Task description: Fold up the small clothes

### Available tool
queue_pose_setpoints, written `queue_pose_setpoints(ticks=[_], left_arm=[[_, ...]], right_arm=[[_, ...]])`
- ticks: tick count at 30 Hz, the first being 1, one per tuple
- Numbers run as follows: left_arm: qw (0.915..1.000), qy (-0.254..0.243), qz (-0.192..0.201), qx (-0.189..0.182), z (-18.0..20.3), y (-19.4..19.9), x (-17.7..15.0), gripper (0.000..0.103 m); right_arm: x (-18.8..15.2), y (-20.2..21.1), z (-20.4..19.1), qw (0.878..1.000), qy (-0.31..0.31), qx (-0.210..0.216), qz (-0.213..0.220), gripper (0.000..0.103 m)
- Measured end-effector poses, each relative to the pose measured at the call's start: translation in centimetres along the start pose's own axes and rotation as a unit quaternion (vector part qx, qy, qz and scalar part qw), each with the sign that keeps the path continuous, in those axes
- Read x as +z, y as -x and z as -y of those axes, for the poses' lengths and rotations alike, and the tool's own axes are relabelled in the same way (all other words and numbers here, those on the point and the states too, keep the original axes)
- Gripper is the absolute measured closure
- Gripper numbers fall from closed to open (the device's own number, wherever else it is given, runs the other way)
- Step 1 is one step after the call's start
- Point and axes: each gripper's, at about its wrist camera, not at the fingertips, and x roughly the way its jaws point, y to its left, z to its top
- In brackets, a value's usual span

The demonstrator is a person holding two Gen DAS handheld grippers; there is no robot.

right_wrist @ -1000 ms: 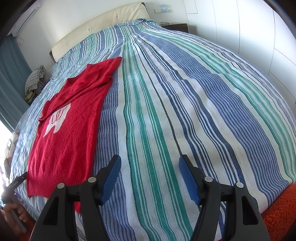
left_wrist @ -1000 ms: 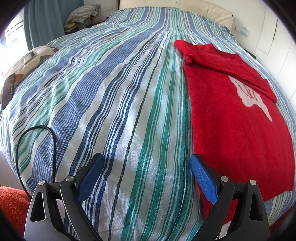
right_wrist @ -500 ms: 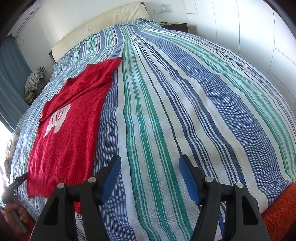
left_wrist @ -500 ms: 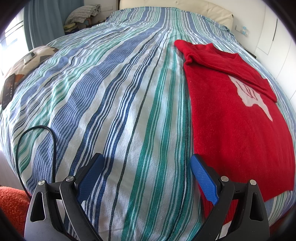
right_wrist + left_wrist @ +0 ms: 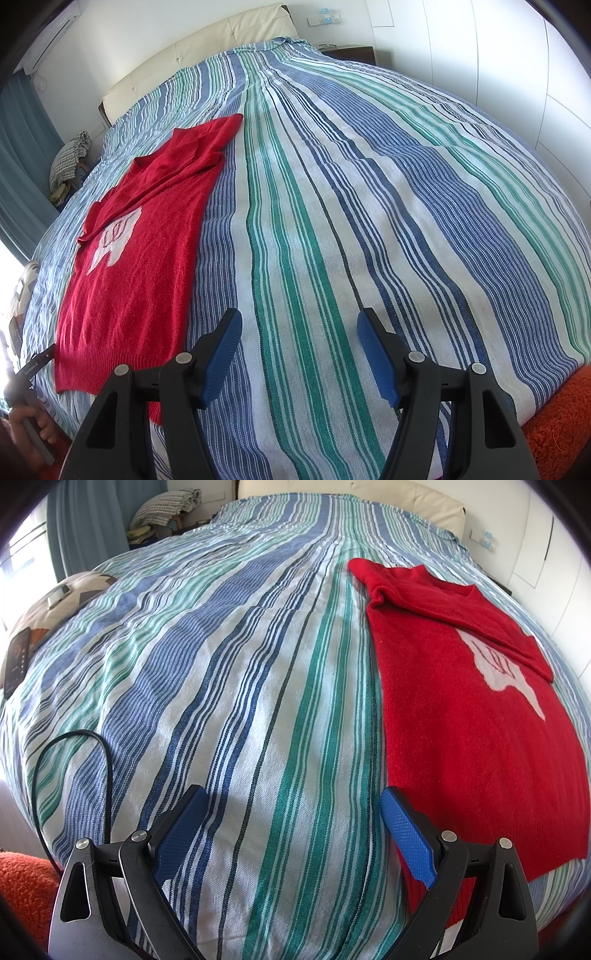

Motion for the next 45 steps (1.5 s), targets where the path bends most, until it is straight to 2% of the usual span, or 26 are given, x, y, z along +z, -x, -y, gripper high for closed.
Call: queue_pose_setpoints(ticks=[24,26,28,30,33,36,39,41,43,44,45], left_arm=[[1.0000,0.004,0.005,0.000,-0.2,0.4,0.1,0.007],[0.9991,0.021,0.033,-0.016,-1.0,2.3,0.4,0.008],[0.9965,0.033,0.056,-0.053,-2.0,4.7,0.6,0.007],[0.9934,0.028,0.062,-0.093,-2.3,6.2,0.3,0.007],[0.9886,-0.001,0.009,-0.150,-1.3,5.8,-1.0,0.007],[0.9795,-0.030,-0.050,-0.193,0.8,4.8,-2.6,0.012],[0.9753,-0.047,-0.065,-0.206,1.9,4.5,-3.1,0.017],[0.9728,-0.045,-0.079,-0.213,1.7,4.0,-3.4,0.025],[0.9698,-0.033,-0.098,-0.221,1.7,3.8,-3.7,0.039],[0.9688,-0.025,-0.110,-0.221,1.3,3.6,-3.8,0.042],[0.9681,-0.018,-0.119,-0.220,0.8,3.4,-4.0,0.049]], right_arm=[[0.1,0.0,0.0,1.000,-0.003,0.003,0.002,0.038],[0.5,1.0,0.3,1.000,-0.015,0.013,0.011,0.038],[1.1,3.2,0.5,0.998,-0.032,0.037,0.038,0.038],[1.5,4.8,0.4,0.997,-0.031,0.056,0.047,0.037],[0.9,5.3,-0.8,0.992,-0.025,0.124,0.008,0.036],[-0.6,4.3,-2.7,0.983,-0.010,0.176,-0.048,0.036],[-1.9,2.7,-5.1,0.975,0.021,0.203,-0.087,0.036],[-2.6,1.2,-6.2,0.971,0.029,0.212,-0.110,0.036],[-3.0,-0.2,-6.6,0.969,0.020,0.214,-0.121,0.037],[-3.2,-1.0,-6.6,0.968,0.012,0.214,-0.128,0.038],[-3.3,-1.6,-6.5,0.968,0.003,0.213,-0.134,0.039]])
